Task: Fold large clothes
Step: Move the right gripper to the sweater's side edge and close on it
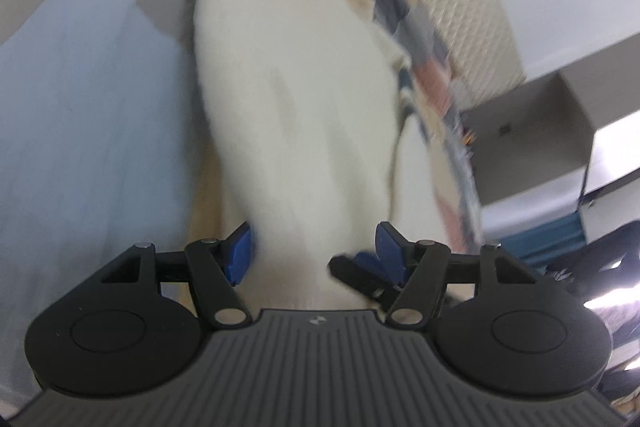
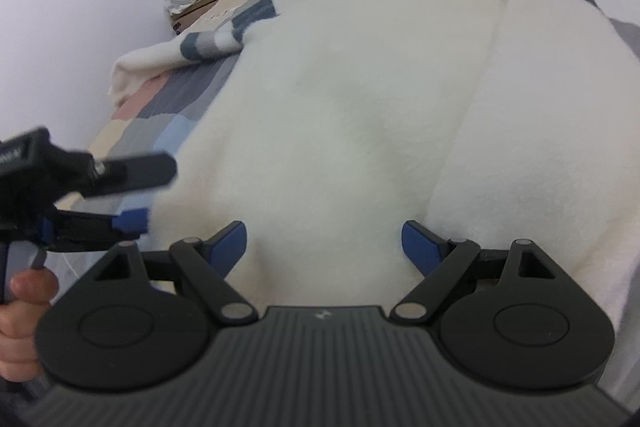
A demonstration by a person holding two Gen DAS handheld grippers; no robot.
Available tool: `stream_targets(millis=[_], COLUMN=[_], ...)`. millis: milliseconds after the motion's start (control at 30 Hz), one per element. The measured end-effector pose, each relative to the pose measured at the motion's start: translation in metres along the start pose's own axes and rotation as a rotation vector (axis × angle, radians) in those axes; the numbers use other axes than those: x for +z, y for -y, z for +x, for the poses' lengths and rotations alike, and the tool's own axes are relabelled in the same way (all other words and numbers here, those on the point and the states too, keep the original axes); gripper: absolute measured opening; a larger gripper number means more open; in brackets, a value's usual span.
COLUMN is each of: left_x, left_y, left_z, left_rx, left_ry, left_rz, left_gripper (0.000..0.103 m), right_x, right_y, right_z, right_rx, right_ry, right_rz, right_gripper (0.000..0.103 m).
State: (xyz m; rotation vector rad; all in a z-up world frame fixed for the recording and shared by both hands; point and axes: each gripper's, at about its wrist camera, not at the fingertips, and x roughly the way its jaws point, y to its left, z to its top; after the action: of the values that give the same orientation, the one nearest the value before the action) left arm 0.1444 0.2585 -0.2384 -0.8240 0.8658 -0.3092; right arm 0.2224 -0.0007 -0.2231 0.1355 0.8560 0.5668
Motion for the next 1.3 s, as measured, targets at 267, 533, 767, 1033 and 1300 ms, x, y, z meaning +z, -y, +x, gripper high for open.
stream_targets(millis=[267,533,767,1033,1300], left_x=[-0.003,0.000,0.004,0.009,0.008], left_y=[0.000,0.001,0.000,-0.005,-0.010], left_z=[-0.017,-0.023,-0.021,-0.012,-0.013], left_rx=[-0.103,-0.229,-0.317,-0.306,-0.223], left_ry=[0.037,0.067,0.099,0.115,0.167], left_rz=[-0.031,-0.075,-0.122,-0.146,-0.163], left_gripper=[0.068,0.068,0.068,0.068,0.068], right_x=[0.003,-0.004,-0.010,-0.003,0.006], right_y=[-0.006,-0.015,-0.021,-0.006,0.032], right_z=[-0.018,-0.046,-0.057,-0.035,-0.010], right_rx=[0.027,0.106,0.225,0.127,0.035], right_ry=[0.017,0.062,0.037,0.043,0.019], right_rz=[-0.013,-0.038,-0.051,0.045,0.230], right_gripper=[0.086,0.086,0.087,0.051,0.019])
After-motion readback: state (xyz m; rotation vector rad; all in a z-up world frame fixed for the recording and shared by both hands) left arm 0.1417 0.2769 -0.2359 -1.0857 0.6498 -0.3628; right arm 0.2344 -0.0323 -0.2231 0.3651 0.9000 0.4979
